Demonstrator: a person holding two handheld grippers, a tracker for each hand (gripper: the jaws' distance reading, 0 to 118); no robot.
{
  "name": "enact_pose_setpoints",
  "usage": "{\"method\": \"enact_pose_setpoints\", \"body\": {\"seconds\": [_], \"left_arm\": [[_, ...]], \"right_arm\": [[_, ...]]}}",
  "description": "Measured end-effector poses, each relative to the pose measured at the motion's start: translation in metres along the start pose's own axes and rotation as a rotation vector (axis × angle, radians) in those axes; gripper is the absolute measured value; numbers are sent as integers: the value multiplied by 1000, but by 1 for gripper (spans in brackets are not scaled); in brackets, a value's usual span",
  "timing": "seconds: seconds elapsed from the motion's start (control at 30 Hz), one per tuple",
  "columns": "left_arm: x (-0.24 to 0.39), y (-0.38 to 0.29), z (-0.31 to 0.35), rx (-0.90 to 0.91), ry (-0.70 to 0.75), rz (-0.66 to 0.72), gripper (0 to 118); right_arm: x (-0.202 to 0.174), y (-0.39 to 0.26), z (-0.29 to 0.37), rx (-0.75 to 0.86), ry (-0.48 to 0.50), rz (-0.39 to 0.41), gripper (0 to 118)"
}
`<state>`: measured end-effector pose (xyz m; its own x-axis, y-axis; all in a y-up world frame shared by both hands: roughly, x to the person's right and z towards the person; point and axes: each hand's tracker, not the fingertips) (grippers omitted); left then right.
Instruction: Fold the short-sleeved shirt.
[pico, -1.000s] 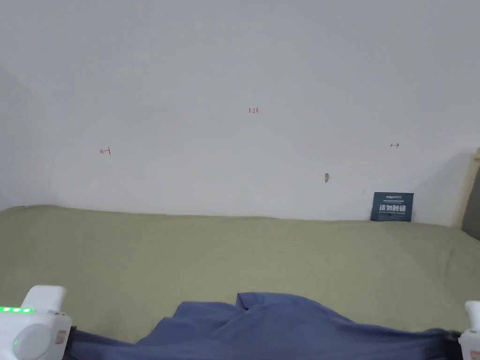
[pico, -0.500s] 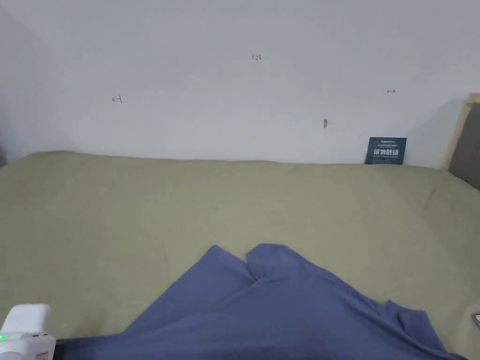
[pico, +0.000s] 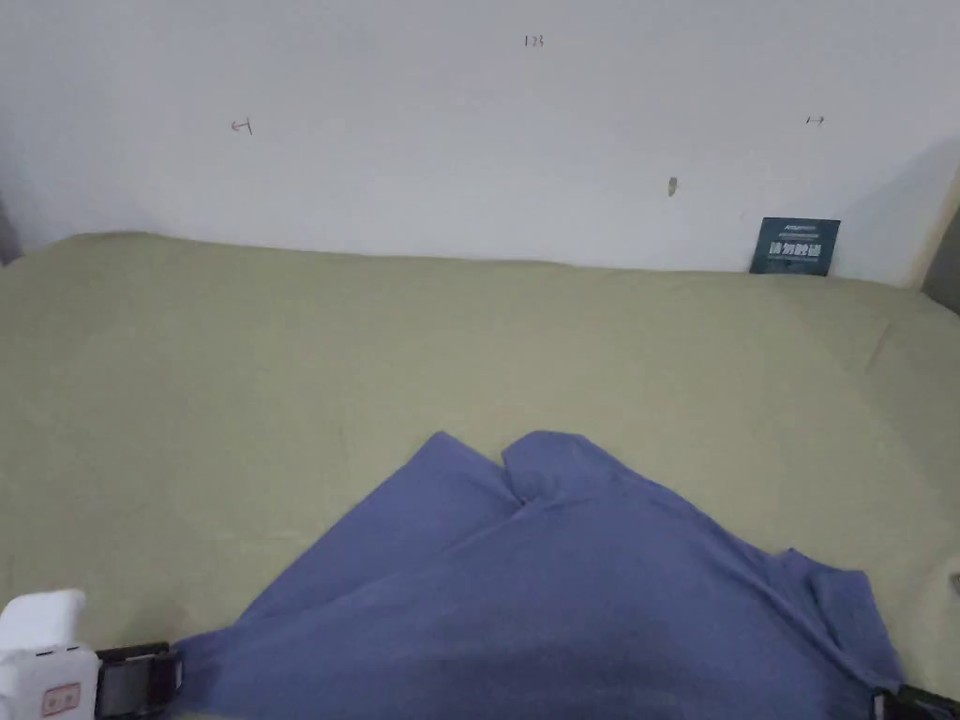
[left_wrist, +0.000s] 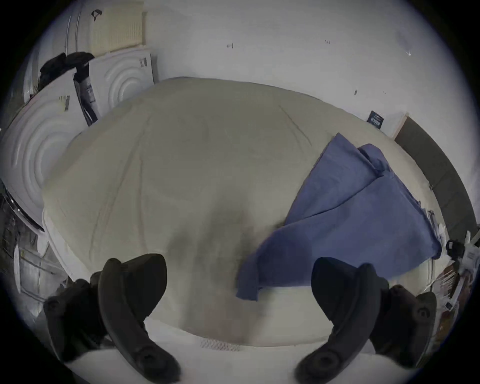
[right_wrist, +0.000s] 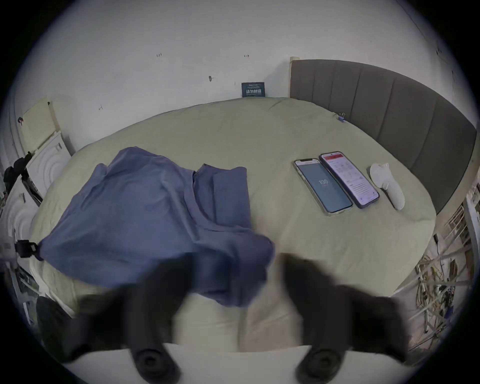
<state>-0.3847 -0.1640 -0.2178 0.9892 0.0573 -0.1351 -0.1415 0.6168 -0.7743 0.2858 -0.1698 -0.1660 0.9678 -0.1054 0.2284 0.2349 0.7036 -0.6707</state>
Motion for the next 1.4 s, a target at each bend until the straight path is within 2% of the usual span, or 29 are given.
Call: {"method": "enact_pose_setpoints", "body": {"seconds": [0.1, 0.13, 0.17, 0.2, 0.23, 0.27, 0.33, 0.53, 0.57, 0.6, 0.63, 0.67, 0.7, 0.87, 0.9, 0.93, 0.97, 1.0, 1.1, 1.23, 1.4], "left_arm": [[-2, -1, 12, 1, -7, 18, 113], [-3, -2, 17, 3, -11, 24, 107], [-2, -3, 23, 23, -1, 28, 91], [-2, -3, 28, 32, 0, 20, 39], [-4, -5, 31, 37, -6, 15, 0], [-5, -7, 33, 44, -8, 16, 0], [-6, -8, 36, 50, 9, 17, 0], [-14, -2, 31, 11, -52, -22, 0], [-13, 2, 27, 1, -72, -47, 4], [-12, 5, 19, -18, -90, -62, 32], [-11, 7, 12, -39, -96, -66, 73], [-8, 8, 1, -57, -96, -78, 106], [-5, 10, -9, -68, -88, -96, 117], [1, 18, -50, -135, -41, -113, 113], [1, 17, -51, -131, -45, -105, 96], [1, 16, -50, -127, -57, -94, 62], [1, 17, -50, -120, -89, -75, 9], [2, 16, -51, -116, -163, -42, 3], [13, 11, -51, -103, -104, -114, 3], [11, 11, -49, -107, -100, -88, 3], [12, 9, -46, -101, -110, -76, 3]], "right_arm": [[-12, -1, 11, 17, 24, 36, 115], [-17, -3, 15, 22, 29, 46, 102], [-29, -3, 21, 47, 23, 62, 70], [-36, -4, 25, 65, 43, 81, 7], [-42, -4, 27, 61, 40, 94, 0], [-48, -7, 29, 89, 3, 98, 0], [-62, -8, 37, 65, 91, 89, 0], [-88, -13, 39, 55, 104, 139, 0], [-90, -12, 38, 48, 113, 138, 0], [-93, -13, 38, 49, 115, 143, 0], [-96, -14, 38, 48, 116, 152, 0], [-100, -16, 38, 45, 117, 164, 0], [-92, -13, 32, 42, 117, 169, 0], [-92, -15, 25, 12, 122, 183, 0], [-93, -15, 24, 6, 120, 187, 0], [-95, -15, 23, 4, 118, 190, 0], [-92, -12, 20, 1, 117, 192, 0], [-93, -10, 18, -3, 117, 195, 0], [-97, 3, 5, -8, 123, 202, 0], [-110, 37, -29, -10, 128, 251, 0], [-132, 108, -104, -23, 139, 298, 0]]}}
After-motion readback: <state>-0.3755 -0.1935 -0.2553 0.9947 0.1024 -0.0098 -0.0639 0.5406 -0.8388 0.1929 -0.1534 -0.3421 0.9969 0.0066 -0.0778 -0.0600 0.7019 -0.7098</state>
